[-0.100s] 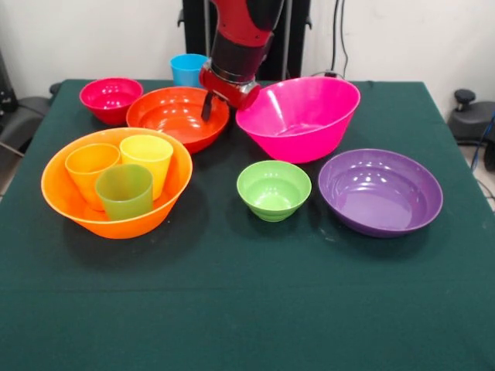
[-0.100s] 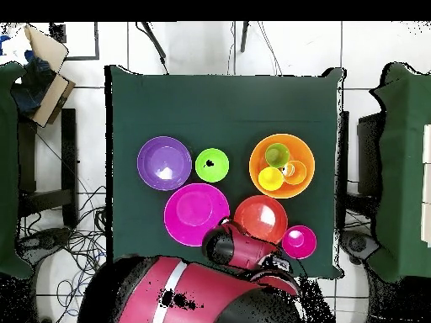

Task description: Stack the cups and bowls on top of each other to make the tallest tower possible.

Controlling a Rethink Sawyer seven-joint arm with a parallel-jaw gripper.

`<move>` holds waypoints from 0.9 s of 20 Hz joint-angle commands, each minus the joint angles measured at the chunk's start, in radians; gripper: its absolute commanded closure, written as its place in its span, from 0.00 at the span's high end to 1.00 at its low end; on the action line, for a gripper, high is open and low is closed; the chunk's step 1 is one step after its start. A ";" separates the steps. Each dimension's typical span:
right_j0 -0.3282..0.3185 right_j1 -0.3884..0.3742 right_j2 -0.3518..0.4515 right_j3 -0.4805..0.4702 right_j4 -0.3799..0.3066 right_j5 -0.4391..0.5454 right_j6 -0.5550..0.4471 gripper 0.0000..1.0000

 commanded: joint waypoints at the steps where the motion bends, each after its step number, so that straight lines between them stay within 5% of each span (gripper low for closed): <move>1: -0.064 0.066 0.147 -0.007 -0.063 -0.043 0.101 0.00; 18: -0.096 -0.053 0.188 0.027 -0.080 0.114 0.062 0.00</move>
